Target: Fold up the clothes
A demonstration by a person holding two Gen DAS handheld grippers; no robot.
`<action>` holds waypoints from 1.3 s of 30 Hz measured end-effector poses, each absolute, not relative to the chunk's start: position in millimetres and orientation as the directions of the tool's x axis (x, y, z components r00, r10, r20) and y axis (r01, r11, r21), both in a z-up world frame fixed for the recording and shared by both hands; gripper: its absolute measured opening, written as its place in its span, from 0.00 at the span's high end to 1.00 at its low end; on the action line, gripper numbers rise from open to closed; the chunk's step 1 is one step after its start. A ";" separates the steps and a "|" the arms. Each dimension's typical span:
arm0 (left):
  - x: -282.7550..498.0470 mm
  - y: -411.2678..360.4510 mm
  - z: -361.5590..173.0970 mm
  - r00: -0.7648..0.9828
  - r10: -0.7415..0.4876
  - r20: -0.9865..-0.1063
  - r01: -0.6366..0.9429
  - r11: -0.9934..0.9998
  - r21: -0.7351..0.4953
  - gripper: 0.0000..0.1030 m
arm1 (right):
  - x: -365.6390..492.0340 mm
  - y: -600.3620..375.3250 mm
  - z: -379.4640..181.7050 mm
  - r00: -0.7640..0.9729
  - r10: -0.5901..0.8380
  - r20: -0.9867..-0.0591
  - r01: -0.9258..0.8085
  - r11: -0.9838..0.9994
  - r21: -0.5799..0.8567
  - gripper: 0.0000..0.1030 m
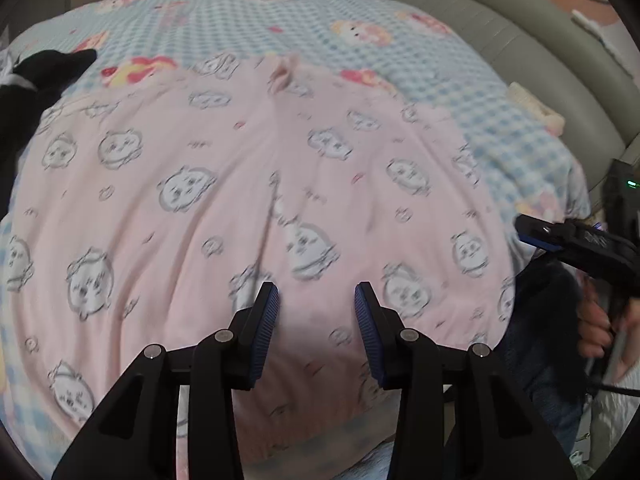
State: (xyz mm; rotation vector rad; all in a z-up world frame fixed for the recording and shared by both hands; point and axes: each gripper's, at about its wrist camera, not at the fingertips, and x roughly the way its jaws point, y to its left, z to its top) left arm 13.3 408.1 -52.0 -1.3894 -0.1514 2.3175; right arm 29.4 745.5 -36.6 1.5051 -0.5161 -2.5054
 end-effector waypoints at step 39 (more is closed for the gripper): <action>-10.2 430.8 -57.6 -0.236 0.412 -0.880 -0.328 -0.886 -0.327 0.69 | 43.1 676.9 -79.3 -0.272 -0.474 -0.838 0.062 -0.877 0.476 0.85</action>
